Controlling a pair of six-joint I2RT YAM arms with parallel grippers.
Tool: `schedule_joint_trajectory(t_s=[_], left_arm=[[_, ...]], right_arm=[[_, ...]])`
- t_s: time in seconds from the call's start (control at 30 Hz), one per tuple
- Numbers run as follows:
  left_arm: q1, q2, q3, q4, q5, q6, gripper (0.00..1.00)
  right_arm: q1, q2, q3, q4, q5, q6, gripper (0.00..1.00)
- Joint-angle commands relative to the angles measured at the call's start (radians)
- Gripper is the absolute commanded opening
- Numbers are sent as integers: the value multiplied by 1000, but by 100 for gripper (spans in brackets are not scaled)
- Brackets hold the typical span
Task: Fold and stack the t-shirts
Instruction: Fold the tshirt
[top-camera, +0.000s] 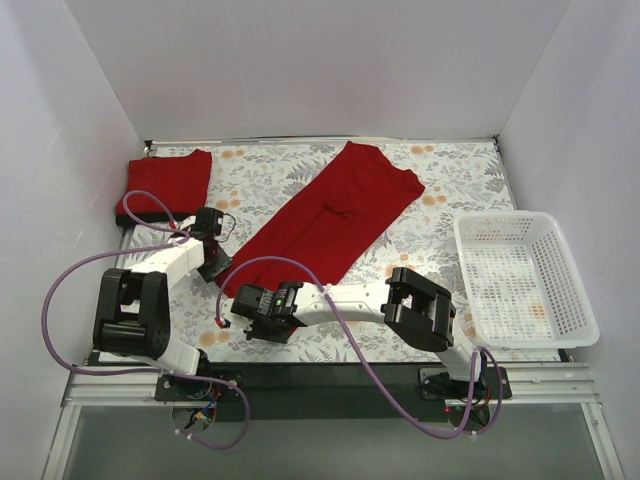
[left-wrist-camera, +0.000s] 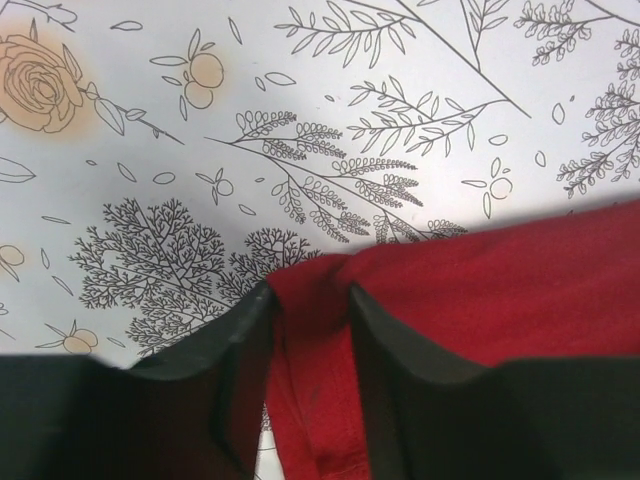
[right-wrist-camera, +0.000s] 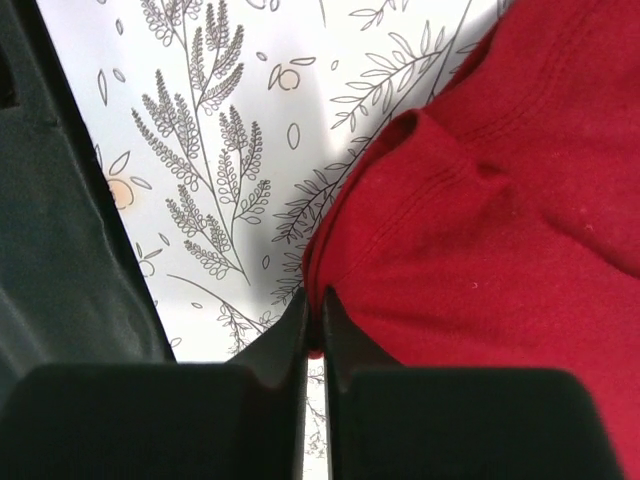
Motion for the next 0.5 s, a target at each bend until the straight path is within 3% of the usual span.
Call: schedule_joint_trajectory(t_s=[0.0,0.17,0.47], left_arm=[[-14,66,-42,-36,65,-36,30],[-14,65,-12,-71,19,-41,1],[-6,-7,33,-201,-68,-49,0]], right_arm=[[11,30,21,-22,-25,4,4],[11,19,18,-22,-48,-8,1],[9,-44,39,-39,-212,-57,1]])
